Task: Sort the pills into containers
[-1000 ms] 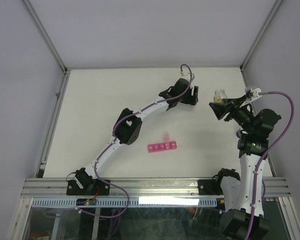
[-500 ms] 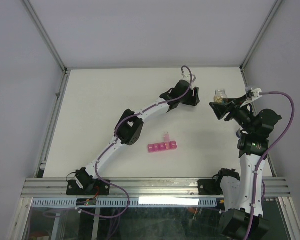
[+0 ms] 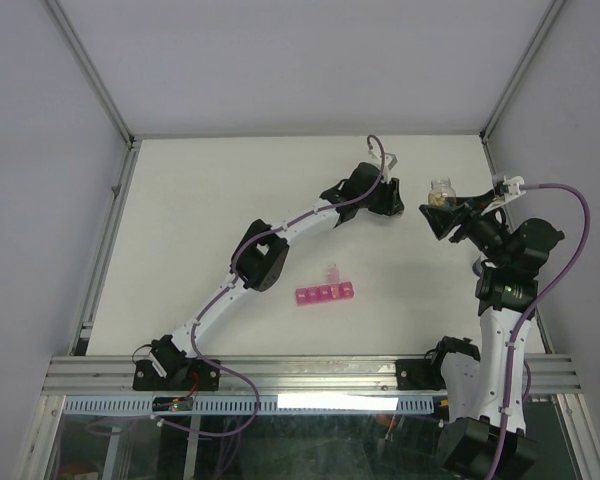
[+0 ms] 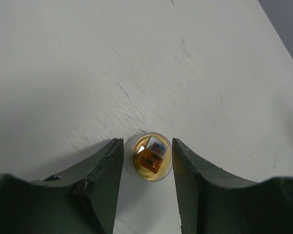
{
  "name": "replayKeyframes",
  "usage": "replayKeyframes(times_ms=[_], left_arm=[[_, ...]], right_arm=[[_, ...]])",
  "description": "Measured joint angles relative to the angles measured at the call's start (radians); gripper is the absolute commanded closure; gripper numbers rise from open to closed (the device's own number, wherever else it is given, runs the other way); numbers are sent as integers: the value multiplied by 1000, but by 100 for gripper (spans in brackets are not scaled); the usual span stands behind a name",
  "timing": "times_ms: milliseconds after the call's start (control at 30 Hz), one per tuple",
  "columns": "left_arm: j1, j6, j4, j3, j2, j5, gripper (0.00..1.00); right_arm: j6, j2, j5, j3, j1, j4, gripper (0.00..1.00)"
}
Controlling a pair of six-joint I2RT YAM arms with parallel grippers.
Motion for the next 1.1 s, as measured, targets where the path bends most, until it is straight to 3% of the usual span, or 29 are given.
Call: replayKeyframes(times_ms=[767,900,1100], left_arm=[[-116,210,112,-163,-63,291,57],[-132,213,153,-246,-106,292,54],[-141,172,348,-549,-253,200,44]], right_arm=[[1,0,-14,-13,-13,4,100],[2,0,-14,-13,-19,4,100],[2,0,-14,-13,-29,4,100]])
